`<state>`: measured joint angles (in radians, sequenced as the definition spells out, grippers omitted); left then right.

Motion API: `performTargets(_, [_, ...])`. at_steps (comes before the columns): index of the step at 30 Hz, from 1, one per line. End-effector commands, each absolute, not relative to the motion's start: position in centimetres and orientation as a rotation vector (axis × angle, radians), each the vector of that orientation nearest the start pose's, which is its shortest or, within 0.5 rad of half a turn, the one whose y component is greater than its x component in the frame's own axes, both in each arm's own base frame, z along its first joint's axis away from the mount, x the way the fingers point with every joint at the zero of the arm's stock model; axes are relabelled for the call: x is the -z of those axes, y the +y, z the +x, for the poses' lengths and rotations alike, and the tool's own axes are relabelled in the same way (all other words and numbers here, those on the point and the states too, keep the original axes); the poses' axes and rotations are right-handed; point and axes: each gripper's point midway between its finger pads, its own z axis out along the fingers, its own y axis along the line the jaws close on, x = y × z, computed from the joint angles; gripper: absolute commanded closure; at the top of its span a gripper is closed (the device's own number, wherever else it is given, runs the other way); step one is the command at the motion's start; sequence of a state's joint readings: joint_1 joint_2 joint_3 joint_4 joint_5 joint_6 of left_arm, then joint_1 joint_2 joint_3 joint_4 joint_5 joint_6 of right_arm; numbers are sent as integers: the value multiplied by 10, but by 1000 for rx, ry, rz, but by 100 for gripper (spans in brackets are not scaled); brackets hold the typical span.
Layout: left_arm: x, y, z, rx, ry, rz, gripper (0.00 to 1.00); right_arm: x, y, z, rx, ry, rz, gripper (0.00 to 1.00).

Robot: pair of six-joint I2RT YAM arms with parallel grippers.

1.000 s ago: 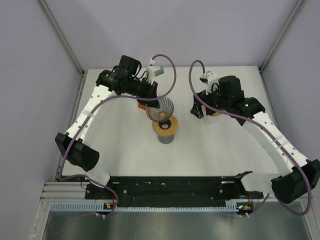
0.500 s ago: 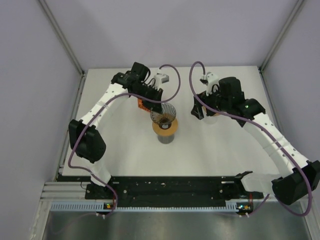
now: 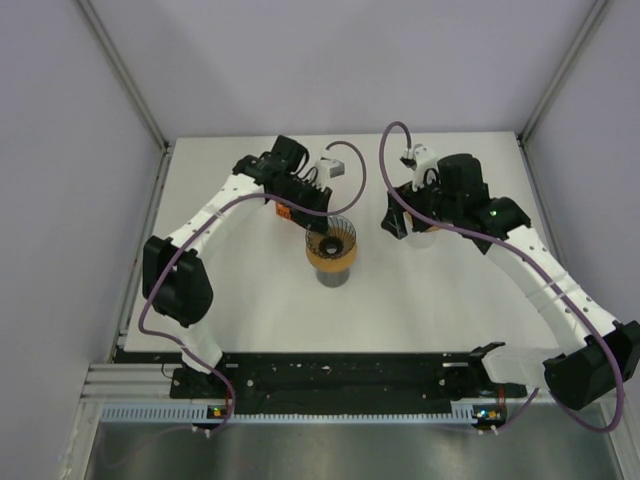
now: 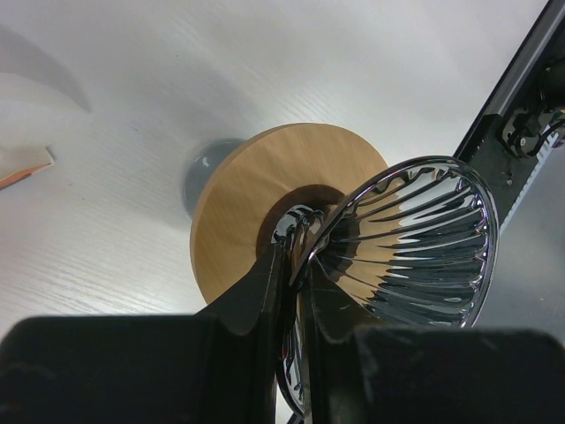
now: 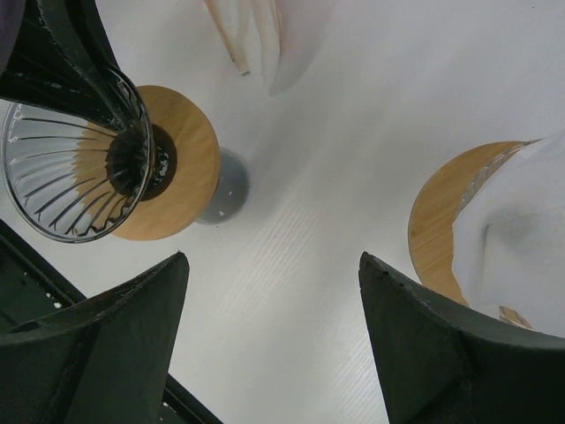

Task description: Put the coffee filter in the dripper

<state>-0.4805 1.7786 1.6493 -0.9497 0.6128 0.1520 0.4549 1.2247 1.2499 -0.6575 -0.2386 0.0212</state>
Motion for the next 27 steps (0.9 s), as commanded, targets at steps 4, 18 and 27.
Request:
performTargets(4, [-198,-270,316,873,2325,1046,72,-267,213,292,-710,2078,-573,24])
performTargets(18, [-241,-246,320,942,2276,918,47,-237,280,300,-892,2141,-552,48])
performTargets(27, [-214,-247,303,1028,2346,904,72,-221,292,293,-977,2200,-565,68])
